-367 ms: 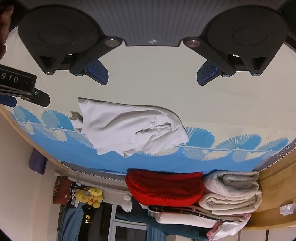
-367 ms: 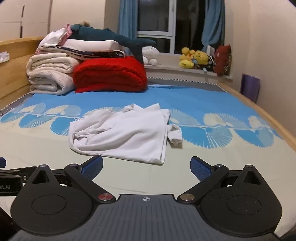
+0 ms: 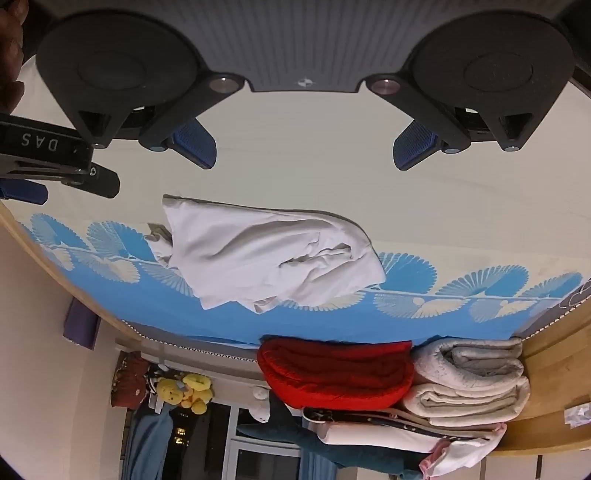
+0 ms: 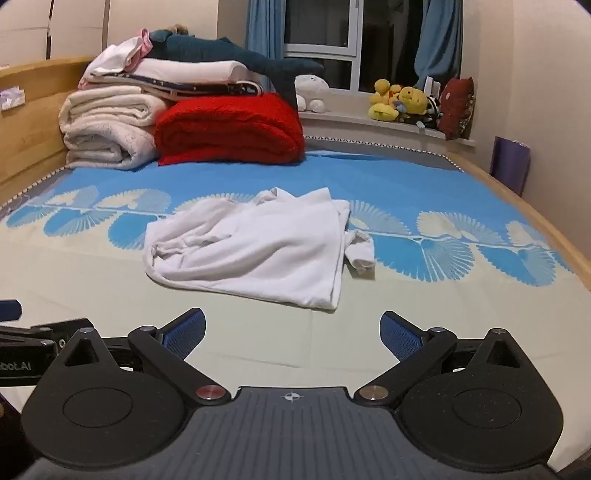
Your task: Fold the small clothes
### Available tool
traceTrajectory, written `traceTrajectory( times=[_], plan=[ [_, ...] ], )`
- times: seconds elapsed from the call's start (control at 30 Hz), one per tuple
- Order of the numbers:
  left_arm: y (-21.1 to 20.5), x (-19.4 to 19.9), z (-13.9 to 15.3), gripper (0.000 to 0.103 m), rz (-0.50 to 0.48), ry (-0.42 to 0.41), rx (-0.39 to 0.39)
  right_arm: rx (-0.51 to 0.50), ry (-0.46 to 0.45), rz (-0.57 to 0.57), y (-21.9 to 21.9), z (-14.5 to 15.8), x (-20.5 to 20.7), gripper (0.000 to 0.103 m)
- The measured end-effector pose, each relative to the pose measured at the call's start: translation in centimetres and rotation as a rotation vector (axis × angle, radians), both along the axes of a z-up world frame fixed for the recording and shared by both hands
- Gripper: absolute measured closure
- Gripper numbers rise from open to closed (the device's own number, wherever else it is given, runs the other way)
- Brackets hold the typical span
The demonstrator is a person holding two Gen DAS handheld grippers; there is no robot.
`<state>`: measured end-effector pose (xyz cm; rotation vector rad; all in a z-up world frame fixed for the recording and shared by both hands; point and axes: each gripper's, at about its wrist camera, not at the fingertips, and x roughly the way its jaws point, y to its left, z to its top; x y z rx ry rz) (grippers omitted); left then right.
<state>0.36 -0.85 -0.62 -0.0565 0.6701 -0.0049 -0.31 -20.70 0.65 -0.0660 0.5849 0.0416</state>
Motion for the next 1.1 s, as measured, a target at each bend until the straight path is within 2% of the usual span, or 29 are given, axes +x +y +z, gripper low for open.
traceTrajectory(
  times=[0.27,1.1],
  plan=[
    [0.38,0.25,0.23,0.001,0.009,0.011,-0.025,0.000,0.017,-0.012,-0.11,-0.40,0.47,0.003],
    [0.30,0.43,-0.28,0.001,0.009,0.024,-0.034,-0.015,0.039,-0.036,0.10,-0.91,0.85,0.003]
  ],
)
